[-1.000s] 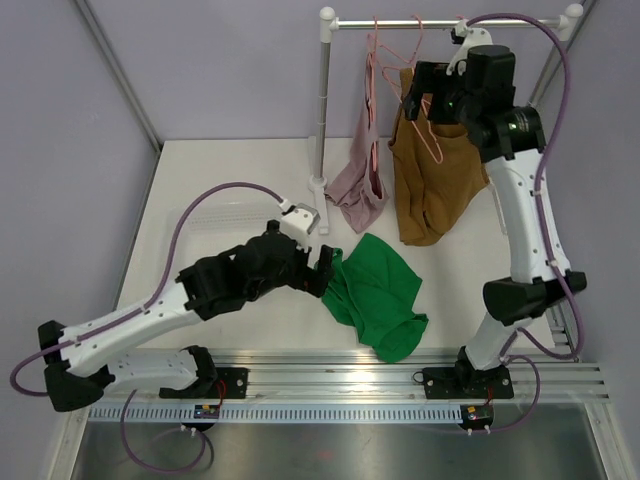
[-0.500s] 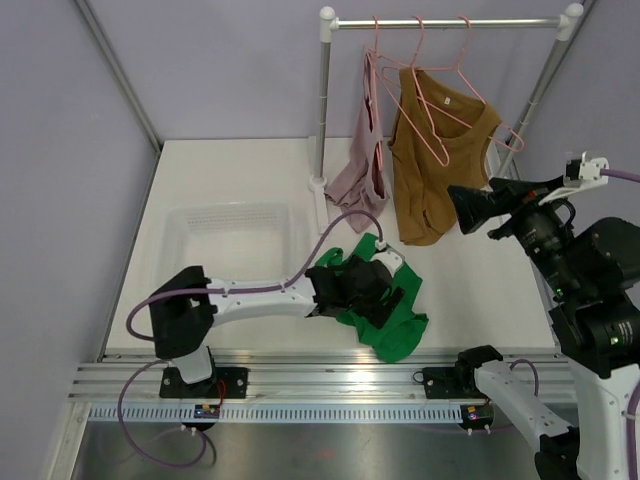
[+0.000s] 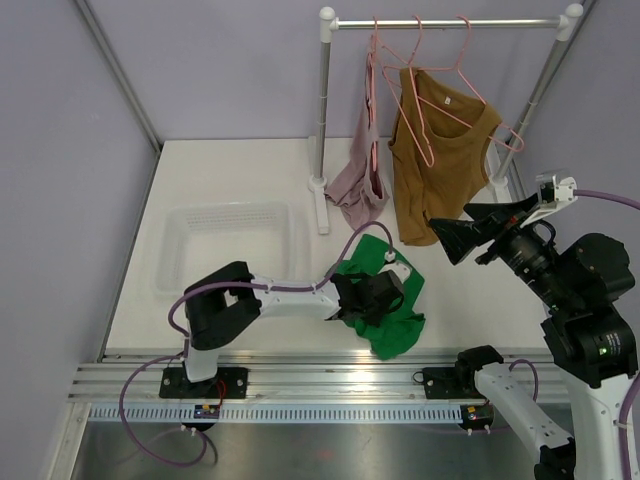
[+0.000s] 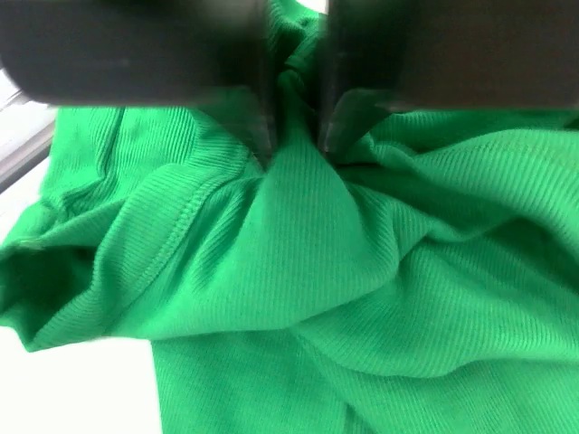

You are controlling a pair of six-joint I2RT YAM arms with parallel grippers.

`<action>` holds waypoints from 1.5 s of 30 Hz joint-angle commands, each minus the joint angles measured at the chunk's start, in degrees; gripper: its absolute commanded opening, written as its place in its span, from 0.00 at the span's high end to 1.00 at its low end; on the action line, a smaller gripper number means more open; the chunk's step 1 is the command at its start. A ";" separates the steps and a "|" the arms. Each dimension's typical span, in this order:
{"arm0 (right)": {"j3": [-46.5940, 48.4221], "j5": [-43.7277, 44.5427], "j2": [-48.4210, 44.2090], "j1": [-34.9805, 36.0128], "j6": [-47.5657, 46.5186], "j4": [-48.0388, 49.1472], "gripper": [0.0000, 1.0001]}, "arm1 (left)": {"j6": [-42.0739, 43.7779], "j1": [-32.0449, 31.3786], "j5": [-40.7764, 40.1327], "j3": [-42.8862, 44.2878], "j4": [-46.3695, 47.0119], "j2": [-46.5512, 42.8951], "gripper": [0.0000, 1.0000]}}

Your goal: Remove the tank top from the hanger

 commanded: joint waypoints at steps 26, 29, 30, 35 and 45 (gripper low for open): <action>-0.36 -2.11 -1.61 -0.22 -0.08 1.14 0.00 | 5.62 14.67 -30.81 2.70 -22.91 -52.49 1.00; -0.36 -1.94 -1.53 -0.22 0.19 1.93 0.00 | 3.62 22.06 -29.38 0.50 -24.84 -54.25 1.00; -0.44 -1.85 -1.44 -0.22 0.45 2.28 0.01 | 2.65 25.29 -29.47 0.23 -27.02 -54.17 0.99; 0.17 -1.32 0.76 -0.22 1.85 3.69 0.00 | -3.51 32.35 -29.83 -3.89 -30.47 -53.73 0.73; 8.51 1.15 18.05 -0.13 5.37 1.49 0.00 | -2.82 35.43 -23.06 -2.84 -32.49 -53.63 0.01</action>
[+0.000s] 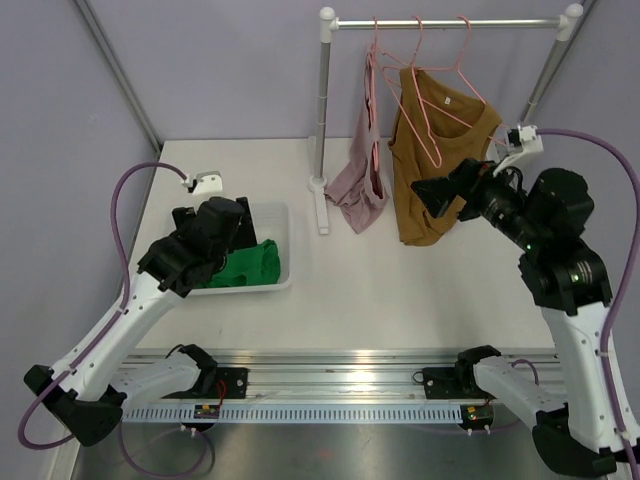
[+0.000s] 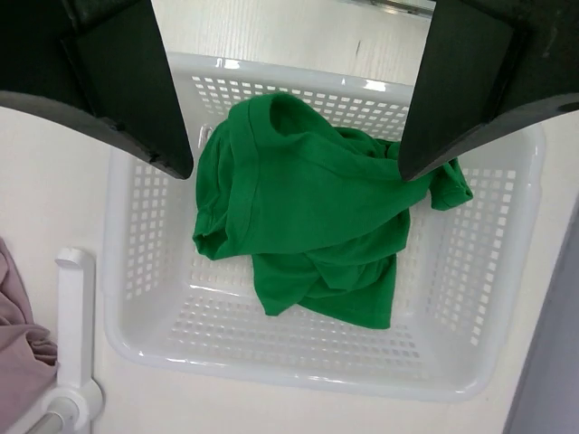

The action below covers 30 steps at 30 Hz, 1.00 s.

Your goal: Remove the tank top from the hanger

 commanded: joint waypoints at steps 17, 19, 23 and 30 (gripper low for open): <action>42.12 24.72 46.47 9.35 -8.16 -9.33 0.18 | 9.36 -0.15 17.01 -10.51 7.94 -17.44 0.01; 54.53 28.84 54.19 10.58 -10.70 -12.82 0.19 | 9.97 -0.15 17.28 -10.95 7.67 -17.44 0.01; 61.56 33.61 60.39 10.85 -11.77 -14.08 0.25 | 10.16 -0.07 18.07 -11.66 7.50 -17.09 0.01; 69.48 34.93 69.27 11.29 -15.20 -12.15 0.45 | 11.21 0.02 20.36 -11.74 7.94 -16.56 0.01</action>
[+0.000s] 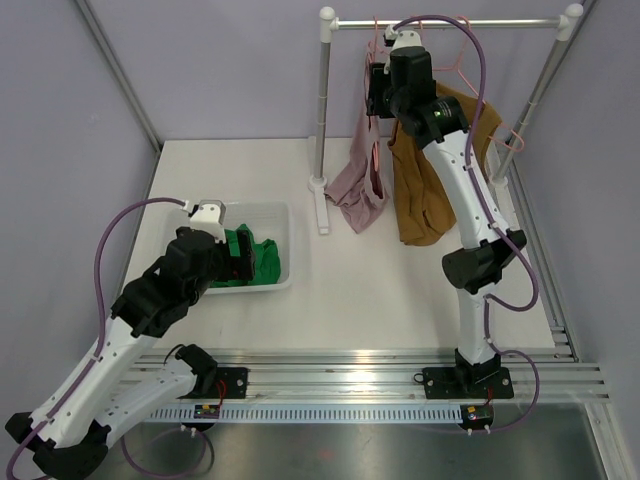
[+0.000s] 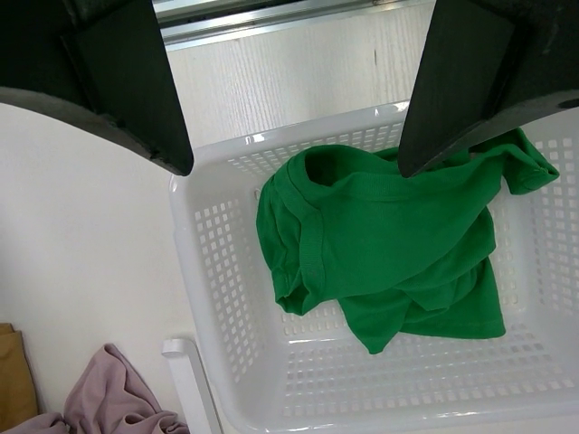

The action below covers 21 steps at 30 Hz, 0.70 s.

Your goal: Remove the tank top from the hanger

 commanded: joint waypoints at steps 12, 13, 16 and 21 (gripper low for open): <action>4.19 4.12 0.58 0.93 -1.91 3.18 1.00 | 2.30 0.50 3.73 -0.47 3.61 -0.38 0.01; 4.46 4.12 0.14 1.11 -1.38 3.45 1.00 | 2.30 0.50 3.73 -0.56 3.52 -0.39 0.01; 4.55 2.90 -1.88 1.02 -1.02 4.94 1.00 | 2.21 0.59 3.73 -0.56 3.52 -0.21 0.01; 5.33 1.66 -4.61 1.02 -1.02 6.44 1.00 | 2.12 0.59 3.73 -0.64 3.52 -0.39 0.01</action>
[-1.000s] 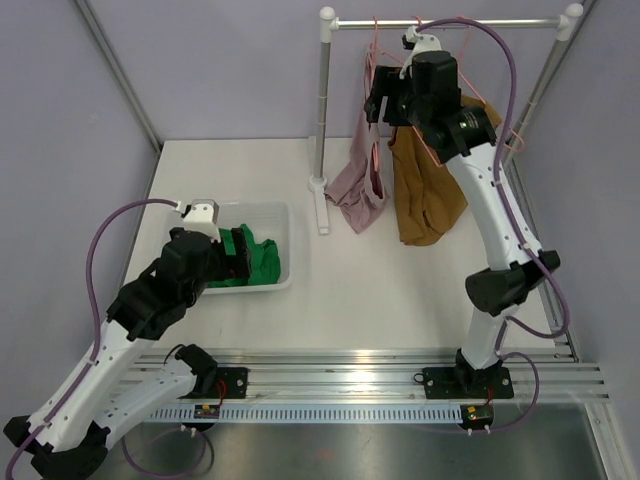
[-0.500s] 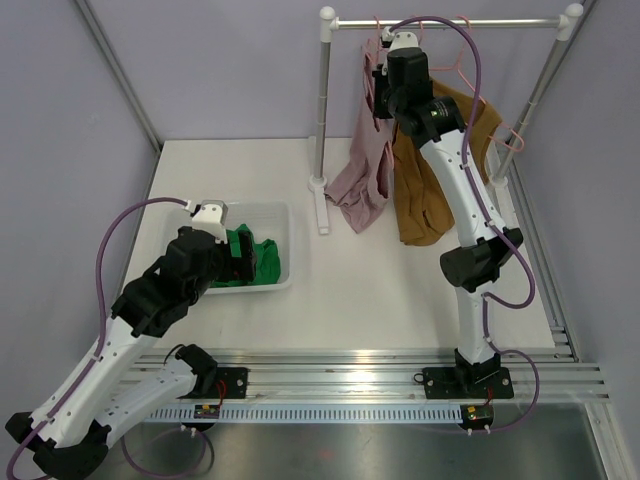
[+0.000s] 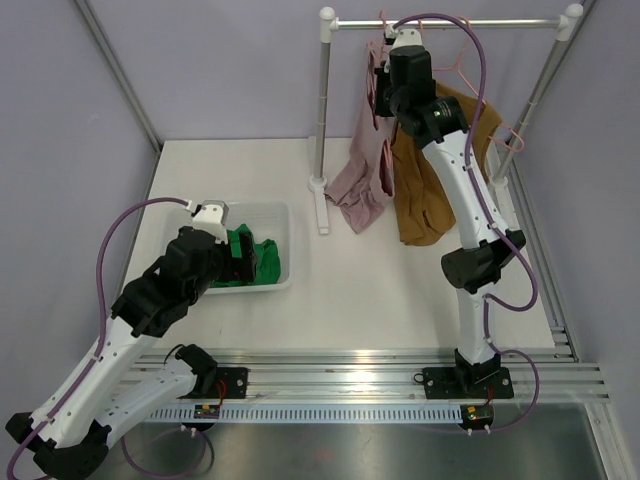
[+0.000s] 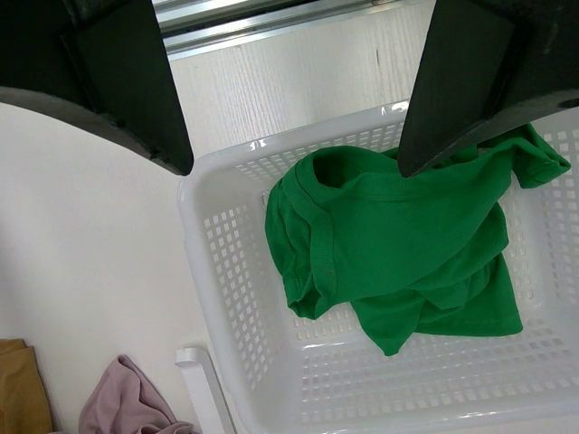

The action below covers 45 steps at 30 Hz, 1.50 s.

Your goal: Remove the tank top from the hanger

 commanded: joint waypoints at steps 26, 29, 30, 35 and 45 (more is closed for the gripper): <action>-49.06 -29.02 -51.54 0.74 7.38 5.98 1.00 | -7.67 -5.79 7.88 9.13 17.22 4.29 0.01; -57.57 -36.59 -57.94 0.74 7.73 5.80 1.00 | -6.54 -11.15 6.74 10.10 23.46 8.33 0.01; -59.43 -37.82 -59.80 0.74 8.08 6.41 1.00 | -5.75 -12.64 6.04 10.27 25.13 9.56 0.01; -67.44 -44.41 -69.65 0.83 11.07 7.74 1.00 | -1.53 -19.33 4.45 12.46 34.54 17.37 0.01; -70.44 -45.39 -78.71 0.83 11.95 1.15 1.00 | 1.12 -21.01 1.98 15.73 37.70 24.94 0.12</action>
